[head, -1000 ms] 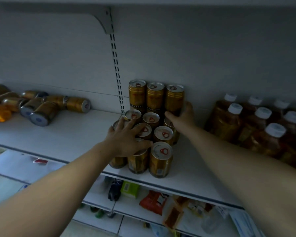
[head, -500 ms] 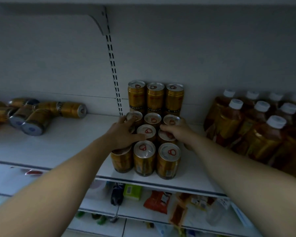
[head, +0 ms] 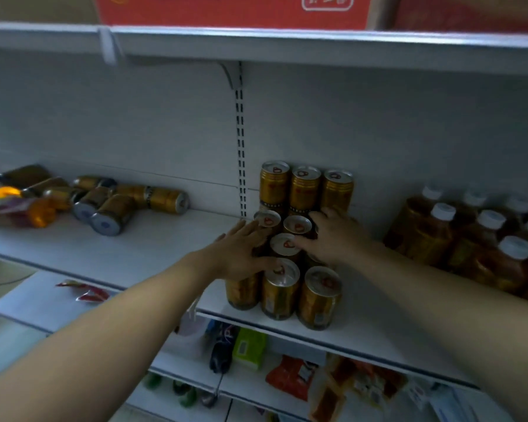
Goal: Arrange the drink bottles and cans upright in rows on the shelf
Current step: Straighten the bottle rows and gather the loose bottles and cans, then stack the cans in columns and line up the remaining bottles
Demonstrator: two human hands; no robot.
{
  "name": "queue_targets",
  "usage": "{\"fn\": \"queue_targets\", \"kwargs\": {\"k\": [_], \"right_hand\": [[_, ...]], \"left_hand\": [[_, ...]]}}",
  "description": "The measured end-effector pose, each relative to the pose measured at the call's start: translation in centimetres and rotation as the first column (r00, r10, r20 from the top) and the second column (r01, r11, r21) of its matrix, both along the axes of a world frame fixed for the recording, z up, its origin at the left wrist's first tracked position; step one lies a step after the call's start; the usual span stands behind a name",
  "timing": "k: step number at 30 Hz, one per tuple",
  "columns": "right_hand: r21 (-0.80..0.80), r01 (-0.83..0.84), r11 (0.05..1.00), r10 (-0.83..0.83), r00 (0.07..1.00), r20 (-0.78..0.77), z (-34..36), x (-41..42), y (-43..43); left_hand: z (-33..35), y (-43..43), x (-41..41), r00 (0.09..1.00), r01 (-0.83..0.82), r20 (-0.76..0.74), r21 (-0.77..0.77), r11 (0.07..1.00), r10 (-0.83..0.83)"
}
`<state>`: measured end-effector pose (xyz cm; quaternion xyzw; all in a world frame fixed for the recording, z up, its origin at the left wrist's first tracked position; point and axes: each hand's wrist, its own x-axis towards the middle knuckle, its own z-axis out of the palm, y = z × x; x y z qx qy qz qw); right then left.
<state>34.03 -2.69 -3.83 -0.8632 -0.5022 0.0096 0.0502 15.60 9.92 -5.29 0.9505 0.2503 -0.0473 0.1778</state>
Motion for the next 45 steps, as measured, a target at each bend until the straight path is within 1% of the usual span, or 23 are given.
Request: {"fn": "queue_targets", "kwargs": {"k": [4,7,8,10,12,14,18,21,25,29,34,37,38,40,42,45], "right_hand": [[0.056,-0.182,0.982,0.182,0.983,0.012,3.3,-2.3,3.6],[0.098,-0.262,0.960,0.269,0.961,-0.065,4.3,-5.4,7.1],[0.082,-0.270,0.959,0.276,0.958,-0.079,4.4,-6.5,8.4],[0.021,-0.290,0.957,0.290,0.955,-0.060,4.4,-9.3,11.4],[-0.007,-0.330,0.944,0.330,0.943,-0.046,4.4,-12.5,14.5],[-0.001,-0.360,0.933,0.360,0.932,-0.036,4.4,-15.9,17.8],[-0.003,-0.359,0.933,0.358,0.932,-0.060,4.5,-23.3,24.6],[-0.021,-0.362,0.932,0.359,0.931,-0.069,4.9,-28.4,29.6],[-0.004,-0.375,0.927,0.373,0.924,-0.083,5.1,-33.7,35.3],[0.003,-0.409,0.913,0.408,0.910,-0.075,4.4,-36.4,40.5],[-0.058,-0.450,0.891,0.445,0.892,-0.078,2.2,-38.4,48.3],[-0.093,-0.503,0.859,0.488,0.861,-0.142,0.7,-39.7,53.2],[-0.105,-0.526,0.844,0.511,0.848,-0.140,0.3,-40.1,54.7],[-0.144,-0.585,0.798,0.578,0.811,-0.087,-0.5,-41.1,57.1],[-0.196,-0.615,0.764,0.617,0.785,-0.062,-1.5,-41.9,58.9],[-0.221,-0.621,0.752,0.619,0.781,-0.085,-3.3,-42.9,59.6]], "left_hand": [[1.5,1.5,-3.6,0.996,-0.092,0.015,0.023,0.996,0.091],[2.0,3.0,-8.2,0.984,-0.178,-0.016,0.029,0.984,0.178],[2.0,3.7,-9.9,0.980,-0.196,-0.025,0.036,0.980,0.197],[1.9,5.5,-13.5,0.970,-0.238,-0.039,0.056,0.970,0.240],[1.8,7.6,-17.1,0.953,-0.295,-0.045,0.078,0.952,0.299],[1.6,9.9,-20.8,0.936,-0.347,-0.024,0.080,0.934,0.350],[2.0,15.1,-28.4,0.916,-0.396,-0.017,0.126,0.910,0.401],[2.4,18.3,-33.6,0.910,-0.408,-0.018,0.139,0.902,0.414],[2.6,22.4,-38.9,0.899,-0.434,0.004,0.129,0.892,0.437],[2.0,27.1,-41.4,0.885,-0.465,0.028,0.122,0.877,0.465],[0.7,34.3,-42.2,0.855,-0.518,0.035,0.119,0.847,0.518],[0.1,39.1,-43.0,0.833,-0.548,-0.003,0.132,0.826,0.553],[0.1,40.7,-43.4,0.829,-0.551,-0.021,0.136,0.823,0.559],[0.1,43.9,-44.1,0.826,-0.551,-0.045,0.150,0.821,0.562],[0.3,46.9,-44.6,0.820,-0.557,-0.040,0.177,0.811,0.571],[0.3,51.0,-45.0,0.820,-0.555,-0.023,0.219,0.803,0.573]]}}
